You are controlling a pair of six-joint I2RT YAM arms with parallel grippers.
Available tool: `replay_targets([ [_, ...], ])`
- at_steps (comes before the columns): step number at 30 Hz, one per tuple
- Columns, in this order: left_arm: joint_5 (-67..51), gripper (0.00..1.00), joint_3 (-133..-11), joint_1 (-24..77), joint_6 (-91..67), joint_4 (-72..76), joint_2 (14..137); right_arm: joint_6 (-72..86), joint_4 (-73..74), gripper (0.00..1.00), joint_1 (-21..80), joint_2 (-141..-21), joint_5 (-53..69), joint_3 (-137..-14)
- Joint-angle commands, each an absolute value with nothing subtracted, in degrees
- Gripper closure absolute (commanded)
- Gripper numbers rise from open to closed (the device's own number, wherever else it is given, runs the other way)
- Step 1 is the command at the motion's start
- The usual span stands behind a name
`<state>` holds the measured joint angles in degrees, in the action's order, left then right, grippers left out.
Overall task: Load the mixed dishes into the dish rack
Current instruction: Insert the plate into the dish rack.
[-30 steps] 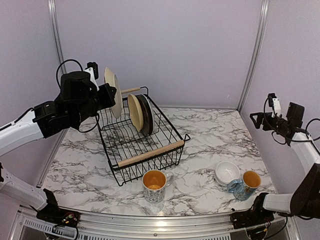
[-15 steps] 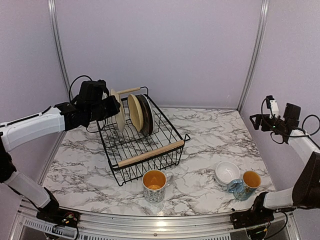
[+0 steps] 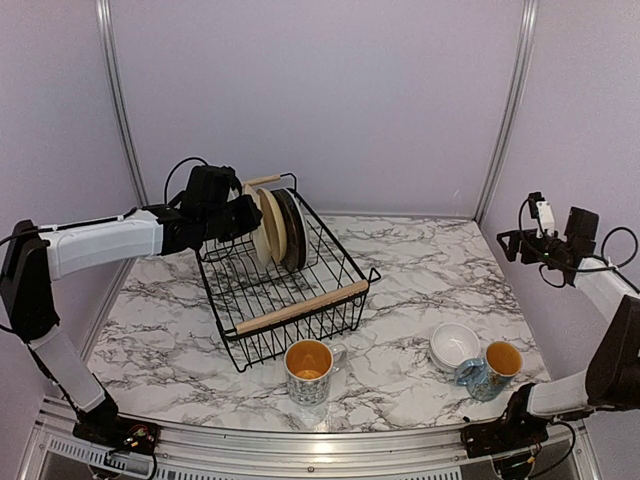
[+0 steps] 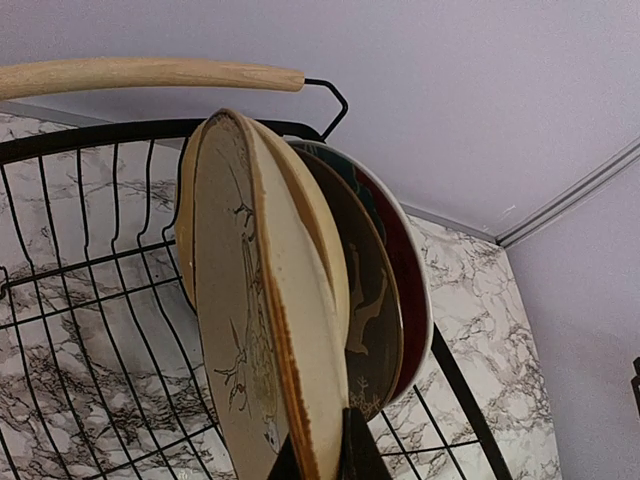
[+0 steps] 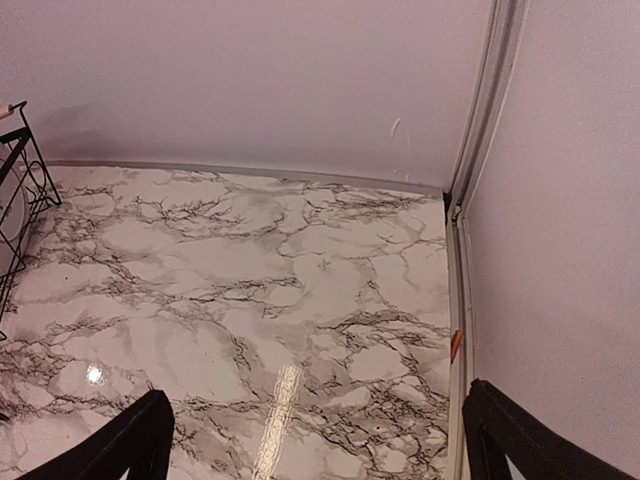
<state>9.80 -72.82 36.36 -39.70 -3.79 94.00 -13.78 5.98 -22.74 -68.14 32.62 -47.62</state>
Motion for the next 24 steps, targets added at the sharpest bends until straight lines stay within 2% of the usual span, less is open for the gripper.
replay_targets([
  [1, 10.1, 1.0, -76.6, 35.3, -39.5, 5.2, 93.5, -14.8, 5.5, 0.02, -22.6, -68.2, 34.5, -47.2],
  [24, 9.2, 1.0, -76.9, 33.9, -39.5, 8.0, 99.7, -15.1, 6.0, 0.02, -22.6, -71.0, 35.7, -47.7],
])
